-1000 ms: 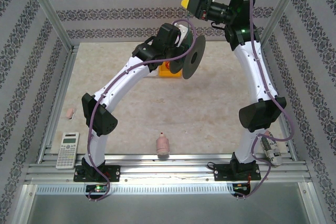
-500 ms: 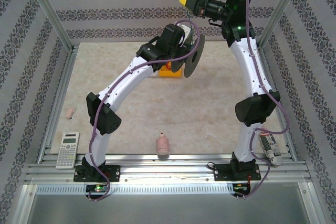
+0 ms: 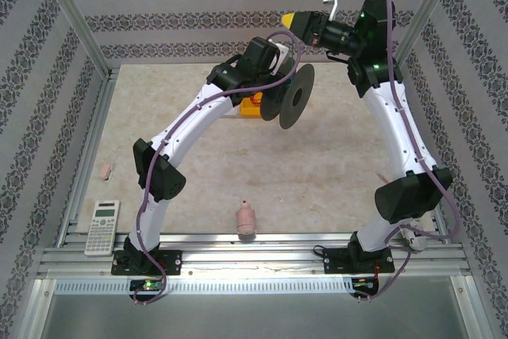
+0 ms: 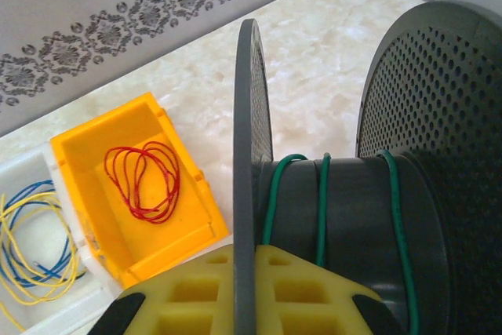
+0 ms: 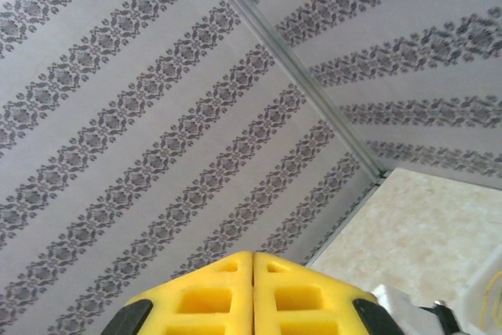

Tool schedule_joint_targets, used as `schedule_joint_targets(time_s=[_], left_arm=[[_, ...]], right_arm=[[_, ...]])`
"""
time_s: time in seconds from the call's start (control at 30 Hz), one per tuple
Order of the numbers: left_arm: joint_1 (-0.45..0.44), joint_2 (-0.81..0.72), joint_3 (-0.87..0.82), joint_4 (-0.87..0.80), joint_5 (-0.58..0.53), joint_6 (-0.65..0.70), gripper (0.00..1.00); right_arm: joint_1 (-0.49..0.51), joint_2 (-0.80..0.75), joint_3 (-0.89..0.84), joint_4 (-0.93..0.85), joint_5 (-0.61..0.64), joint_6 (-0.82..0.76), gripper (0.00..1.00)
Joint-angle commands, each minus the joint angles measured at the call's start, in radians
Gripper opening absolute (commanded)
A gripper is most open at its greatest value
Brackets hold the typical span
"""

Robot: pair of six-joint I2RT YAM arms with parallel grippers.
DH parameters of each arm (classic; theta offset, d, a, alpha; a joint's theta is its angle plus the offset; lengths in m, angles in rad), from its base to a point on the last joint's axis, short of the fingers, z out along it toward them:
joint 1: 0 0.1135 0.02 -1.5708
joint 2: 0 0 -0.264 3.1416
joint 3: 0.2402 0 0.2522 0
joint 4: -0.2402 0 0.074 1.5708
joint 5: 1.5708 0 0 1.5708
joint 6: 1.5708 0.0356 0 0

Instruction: Wrap the cables

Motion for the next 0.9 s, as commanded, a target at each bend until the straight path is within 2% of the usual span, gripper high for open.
schedule_joint_targets(time_s=[0.0, 0.17, 0.4, 0.6, 0.87], left_arm=[[-0.006, 0.036, -0.087, -0.222, 0.029, 0.076, 0.0], [-0.016, -0.071, -0.234, -0.171, 0.055, 0.122, 0.0], [-0.017, -0.243, -0.429, -0.085, 0.244, 0.23, 0.0], [-0.017, -0.315, -0.46, -0.091, 0.342, 0.306, 0.0], [-0.017, -0.344, -0.443, -0.097, 0.442, 0.339, 0.0]], right_arm=[[-0.048, -0.125, 0.03, 0.226, 0.053, -0.072, 0.0], [-0.177, -0.029, 0.063, 0.261, 0.052, -0.044, 0.0], [-0.272, 0.115, 0.108, 0.294, 0.007, -0.031, 0.0], [-0.309, 0.132, 0.009, 0.366, 0.001, -0.005, 0.0], [-0.351, 0.13, -0.123, 0.449, 0.015, 0.029, 0.0]])
